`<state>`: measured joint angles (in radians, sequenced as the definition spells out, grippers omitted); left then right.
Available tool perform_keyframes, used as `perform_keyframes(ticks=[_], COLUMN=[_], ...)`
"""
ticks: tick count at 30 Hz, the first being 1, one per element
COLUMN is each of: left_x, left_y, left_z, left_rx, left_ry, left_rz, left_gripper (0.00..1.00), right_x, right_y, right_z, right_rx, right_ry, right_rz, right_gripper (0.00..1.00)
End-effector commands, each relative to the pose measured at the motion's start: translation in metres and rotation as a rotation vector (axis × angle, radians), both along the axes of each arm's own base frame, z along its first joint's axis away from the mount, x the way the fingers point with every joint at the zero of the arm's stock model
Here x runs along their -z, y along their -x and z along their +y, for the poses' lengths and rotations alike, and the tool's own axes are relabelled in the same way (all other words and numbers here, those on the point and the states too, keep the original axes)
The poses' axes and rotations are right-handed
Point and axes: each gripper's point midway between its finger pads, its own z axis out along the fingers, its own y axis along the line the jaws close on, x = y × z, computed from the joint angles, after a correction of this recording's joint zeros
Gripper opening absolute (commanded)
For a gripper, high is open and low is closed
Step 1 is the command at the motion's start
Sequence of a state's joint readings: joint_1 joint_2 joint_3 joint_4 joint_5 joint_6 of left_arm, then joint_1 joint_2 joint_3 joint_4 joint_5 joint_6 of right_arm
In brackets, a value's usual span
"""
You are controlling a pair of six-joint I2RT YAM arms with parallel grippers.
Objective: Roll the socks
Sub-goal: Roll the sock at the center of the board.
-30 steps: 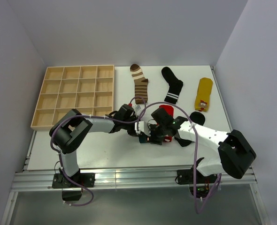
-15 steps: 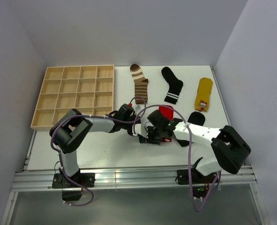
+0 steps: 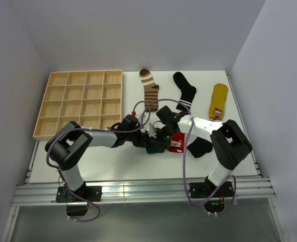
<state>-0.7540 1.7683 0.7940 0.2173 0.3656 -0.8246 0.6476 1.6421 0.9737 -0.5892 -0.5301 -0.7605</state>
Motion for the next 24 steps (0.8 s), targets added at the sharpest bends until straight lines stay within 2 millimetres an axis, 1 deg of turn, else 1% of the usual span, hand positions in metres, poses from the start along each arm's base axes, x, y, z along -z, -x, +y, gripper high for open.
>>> perform_keyframes(ticks=[1, 3, 5, 6, 8, 9, 10, 12, 13, 15, 17, 19, 21, 22, 24], left_x=[0.012, 0.003, 0.002, -0.005, -0.003, -0.008, -0.005, -0.009, -0.009, -0.015, -0.018, -0.017, -0.022, -0.021, -0.032], left_y=[0.002, -0.003, -0.004, -0.008, -0.005, -0.007, -0.005, -0.006, -0.004, -0.004, -0.002, -0.002, -0.003, 0.000, -0.002], left_z=[0.024, 0.021, 0.023, 0.022, 0.027, 0.026, 0.030, 0.033, 0.035, 0.036, 0.036, 0.038, 0.037, 0.039, 0.039], left_rx=[-0.051, -0.062, -0.072, -0.082, -0.094, -0.099, -0.104, -0.119, -0.119, -0.115, -0.104, -0.090, -0.088, -0.084, -0.091], left_ry=[-0.065, -0.031, -0.021, 0.000, 0.002, 0.019, 0.015, 0.026, 0.033, 0.053, 0.067, 0.059, 0.075, 0.076, 0.107], left_rz=[-0.025, -0.056, -0.065, -0.087, -0.094, -0.116, -0.116, -0.145, -0.156, -0.182, -0.207, -0.226, -0.247, -0.249, -0.287], left_gripper=[0.35, 0.39, 0.41, 0.41, 0.42, 0.42, 0.43, 0.43, 0.45, 0.47, 0.48, 0.48, 0.48, 0.48, 0.48], right_x=[0.001, 0.004, 0.009, 0.010, 0.010, 0.011, 0.012, 0.010, 0.013, 0.011, 0.014, 0.014, 0.015, 0.015, 0.017], right_y=[0.011, 0.010, 0.012, 0.014, 0.012, 0.010, 0.009, 0.007, 0.008, 0.006, 0.004, 0.002, 0.002, 0.001, 0.002], right_z=[-0.010, -0.014, -0.015, -0.016, -0.016, -0.016, -0.016, -0.016, -0.016, -0.015, -0.017, -0.017, -0.017, -0.017, -0.017], right_rx=[0.021, 0.030, 0.028, 0.029, 0.028, 0.031, 0.032, 0.030, 0.029, 0.027, 0.029, 0.029, 0.029, 0.031, 0.031], right_ry=[0.012, 0.026, 0.042, 0.051, 0.059, 0.065, 0.069, 0.077, 0.085, 0.087, 0.104, 0.110, 0.122, 0.127, 0.136], right_rz=[0.139, 0.167, 0.197, 0.214, 0.230, 0.240, 0.243, 0.257, 0.277, 0.294, 0.297, 0.295, 0.313, 0.321, 0.342], right_gripper=[0.20, 0.20, 0.20, 0.20, 0.20, 0.20, 0.20, 0.20, 0.20, 0.20, 0.20, 0.21, 0.20, 0.21, 0.21])
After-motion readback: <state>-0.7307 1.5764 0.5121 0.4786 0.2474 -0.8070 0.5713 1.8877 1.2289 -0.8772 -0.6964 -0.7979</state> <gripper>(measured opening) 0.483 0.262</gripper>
